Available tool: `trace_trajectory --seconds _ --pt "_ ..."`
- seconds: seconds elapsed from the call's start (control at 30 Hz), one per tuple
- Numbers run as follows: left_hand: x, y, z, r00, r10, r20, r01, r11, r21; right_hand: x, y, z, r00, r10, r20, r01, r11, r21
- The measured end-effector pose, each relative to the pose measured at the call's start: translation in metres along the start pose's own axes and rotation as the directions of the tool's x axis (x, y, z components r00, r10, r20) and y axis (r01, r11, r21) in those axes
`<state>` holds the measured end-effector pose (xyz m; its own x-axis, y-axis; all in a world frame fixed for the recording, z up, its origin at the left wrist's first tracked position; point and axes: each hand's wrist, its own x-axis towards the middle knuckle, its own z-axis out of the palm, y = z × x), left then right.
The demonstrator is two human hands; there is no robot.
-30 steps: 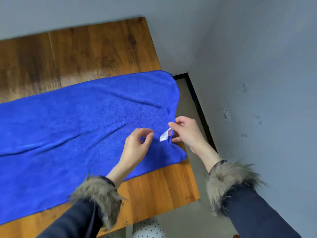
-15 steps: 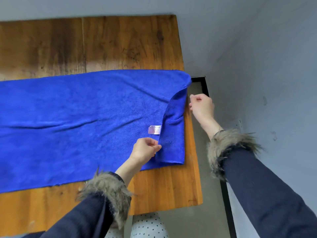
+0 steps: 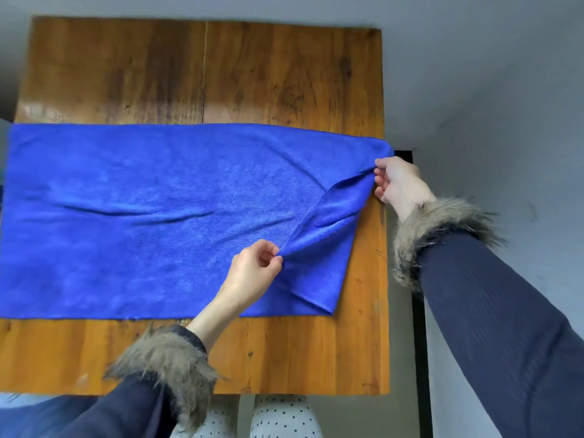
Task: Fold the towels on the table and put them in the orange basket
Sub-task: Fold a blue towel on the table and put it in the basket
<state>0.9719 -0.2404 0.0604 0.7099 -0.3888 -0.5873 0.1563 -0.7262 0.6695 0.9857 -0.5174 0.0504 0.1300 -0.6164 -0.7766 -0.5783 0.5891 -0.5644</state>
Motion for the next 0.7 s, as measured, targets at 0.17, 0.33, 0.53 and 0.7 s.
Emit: trace_trajectory --seconds 0.17,0.33,0.53,0.7 --pt "0.002 -0.01 -0.012 0.999 -0.029 -0.046 0.028 1.0 -0.013 -0.016 -0.002 0.02 0.971 -0.23 -0.065 0.224 0.971 -0.087" --pt "-0.007 -0.019 -0.035 0.995 -0.053 -0.085 0.047 0.997 -0.069 -0.043 -0.002 0.05 0.936 -0.349 0.045 0.352 0.929 -0.115" --pt "-0.025 -0.037 -0.098 0.974 -0.06 -0.219 0.019 0.982 -0.187 -0.102 0.009 0.106 0.934 -0.305 0.188 0.323 0.943 -0.076" --pt "-0.043 -0.061 -0.162 0.946 -0.038 -0.323 -0.055 0.96 -0.274 -0.163 0.007 0.164 0.882 -0.319 0.347 0.378 0.919 -0.114"
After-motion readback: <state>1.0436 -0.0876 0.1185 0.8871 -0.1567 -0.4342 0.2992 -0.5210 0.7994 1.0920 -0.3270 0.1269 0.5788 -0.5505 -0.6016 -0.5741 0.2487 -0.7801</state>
